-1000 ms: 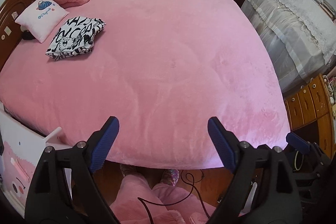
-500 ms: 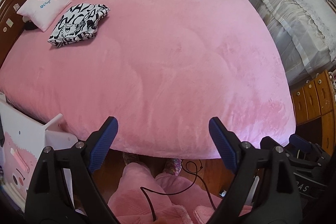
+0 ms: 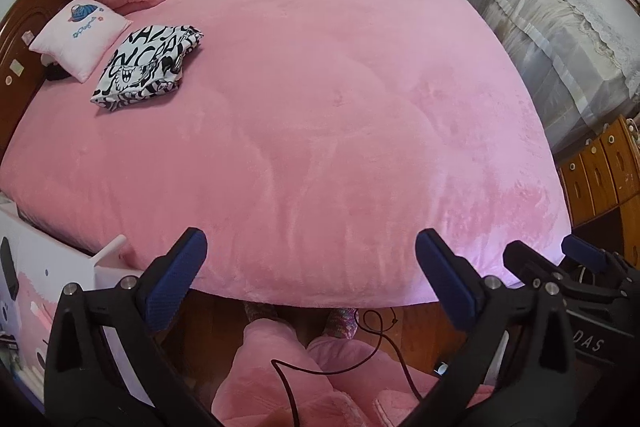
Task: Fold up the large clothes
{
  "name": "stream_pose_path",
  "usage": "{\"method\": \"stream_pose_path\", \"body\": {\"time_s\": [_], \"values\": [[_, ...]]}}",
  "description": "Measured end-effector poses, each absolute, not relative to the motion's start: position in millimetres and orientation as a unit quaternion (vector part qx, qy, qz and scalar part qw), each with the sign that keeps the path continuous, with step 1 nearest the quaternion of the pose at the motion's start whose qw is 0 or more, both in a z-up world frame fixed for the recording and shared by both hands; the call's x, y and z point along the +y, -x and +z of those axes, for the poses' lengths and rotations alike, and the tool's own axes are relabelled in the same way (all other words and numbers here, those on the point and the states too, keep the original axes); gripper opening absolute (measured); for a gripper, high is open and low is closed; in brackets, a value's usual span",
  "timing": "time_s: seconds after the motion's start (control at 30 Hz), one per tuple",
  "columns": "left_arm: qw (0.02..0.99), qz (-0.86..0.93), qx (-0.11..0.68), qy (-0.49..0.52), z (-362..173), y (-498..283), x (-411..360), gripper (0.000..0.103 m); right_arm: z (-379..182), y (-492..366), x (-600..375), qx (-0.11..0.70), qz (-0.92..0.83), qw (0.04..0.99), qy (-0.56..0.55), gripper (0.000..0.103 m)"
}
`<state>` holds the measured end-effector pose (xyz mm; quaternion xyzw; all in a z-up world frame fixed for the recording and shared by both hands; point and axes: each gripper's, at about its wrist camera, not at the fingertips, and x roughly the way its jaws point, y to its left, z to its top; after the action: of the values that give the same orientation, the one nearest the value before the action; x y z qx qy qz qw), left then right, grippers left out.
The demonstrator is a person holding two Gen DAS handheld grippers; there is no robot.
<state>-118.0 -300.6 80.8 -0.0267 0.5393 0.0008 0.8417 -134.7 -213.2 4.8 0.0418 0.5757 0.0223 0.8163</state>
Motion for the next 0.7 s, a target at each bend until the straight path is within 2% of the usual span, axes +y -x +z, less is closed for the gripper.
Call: {"method": "stream_pose_path", "body": {"time_s": [0.7], "values": [[0.848,-0.005,0.529,0.035,82.6,107.4,-298.4,0.103,16.7,133.4,-201.4,0.550,0.019,0.835,-0.023,0.103]]}}
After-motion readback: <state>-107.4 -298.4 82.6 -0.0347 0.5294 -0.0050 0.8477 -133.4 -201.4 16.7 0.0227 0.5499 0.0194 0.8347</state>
